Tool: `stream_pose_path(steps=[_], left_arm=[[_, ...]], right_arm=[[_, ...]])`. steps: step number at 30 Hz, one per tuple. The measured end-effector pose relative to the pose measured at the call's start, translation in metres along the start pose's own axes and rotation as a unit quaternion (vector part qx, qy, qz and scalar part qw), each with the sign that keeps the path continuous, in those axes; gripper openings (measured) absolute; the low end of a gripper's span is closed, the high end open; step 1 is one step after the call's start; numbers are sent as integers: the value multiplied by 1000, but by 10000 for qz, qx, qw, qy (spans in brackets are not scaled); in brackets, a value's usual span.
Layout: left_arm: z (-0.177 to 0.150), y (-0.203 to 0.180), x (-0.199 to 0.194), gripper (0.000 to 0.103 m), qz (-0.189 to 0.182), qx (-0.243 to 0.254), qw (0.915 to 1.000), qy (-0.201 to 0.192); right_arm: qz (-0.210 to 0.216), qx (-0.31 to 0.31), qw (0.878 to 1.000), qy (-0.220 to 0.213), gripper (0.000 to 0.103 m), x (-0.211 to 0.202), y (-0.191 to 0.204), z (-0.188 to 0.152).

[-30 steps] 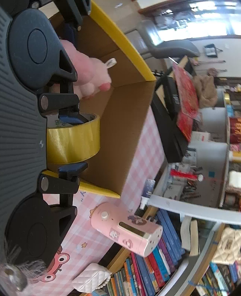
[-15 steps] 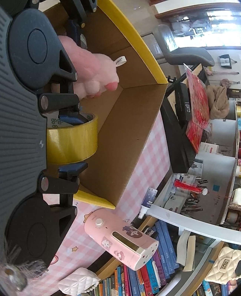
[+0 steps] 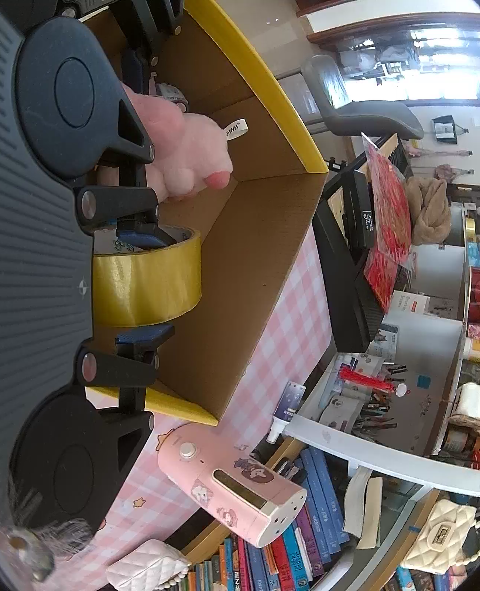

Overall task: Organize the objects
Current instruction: 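Lower the pink plush with the left gripper while the right gripper lowers the tape roll into the box, then open both grippers to release the plush and tape roll in the box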

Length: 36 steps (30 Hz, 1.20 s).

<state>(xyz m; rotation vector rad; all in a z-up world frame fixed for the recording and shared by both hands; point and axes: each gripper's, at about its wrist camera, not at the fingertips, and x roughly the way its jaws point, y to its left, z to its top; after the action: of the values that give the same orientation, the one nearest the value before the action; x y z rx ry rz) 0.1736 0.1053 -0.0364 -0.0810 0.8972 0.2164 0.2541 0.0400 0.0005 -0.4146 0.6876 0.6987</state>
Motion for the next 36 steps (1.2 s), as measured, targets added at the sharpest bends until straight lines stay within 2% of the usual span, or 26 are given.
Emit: stream_pose_path(steps=[8,11,13,18,23,32,36], left_arm=[[0,1,0,56,10,-47,10000,4],[0,1,-3,66,27,-55,9999,-81],[0,0,-8,69,37,-44,9998,-192],[-2,0,-19,71,-17,-45,9992,-384],[-5,3,-33,71,-46,-45,9982,-594],[-16,15,-67,71,-43,-195,9950,-978],[-26,22,-81,77,-33,-305,9932,-1120]], right_arm=[[22,-7,10000,-2,40,2,-1,2],[32,-12,10000,0,40,2,-2,3],[19,-13,10000,-9,41,2,-2,3],[-82,33,9999,-72,51,-3,-2,2],[-193,184,9994,-228,54,-23,0,-2],[-649,650,9938,-633,57,-73,4,-17],[-893,987,9878,-807,57,-98,6,-28]])
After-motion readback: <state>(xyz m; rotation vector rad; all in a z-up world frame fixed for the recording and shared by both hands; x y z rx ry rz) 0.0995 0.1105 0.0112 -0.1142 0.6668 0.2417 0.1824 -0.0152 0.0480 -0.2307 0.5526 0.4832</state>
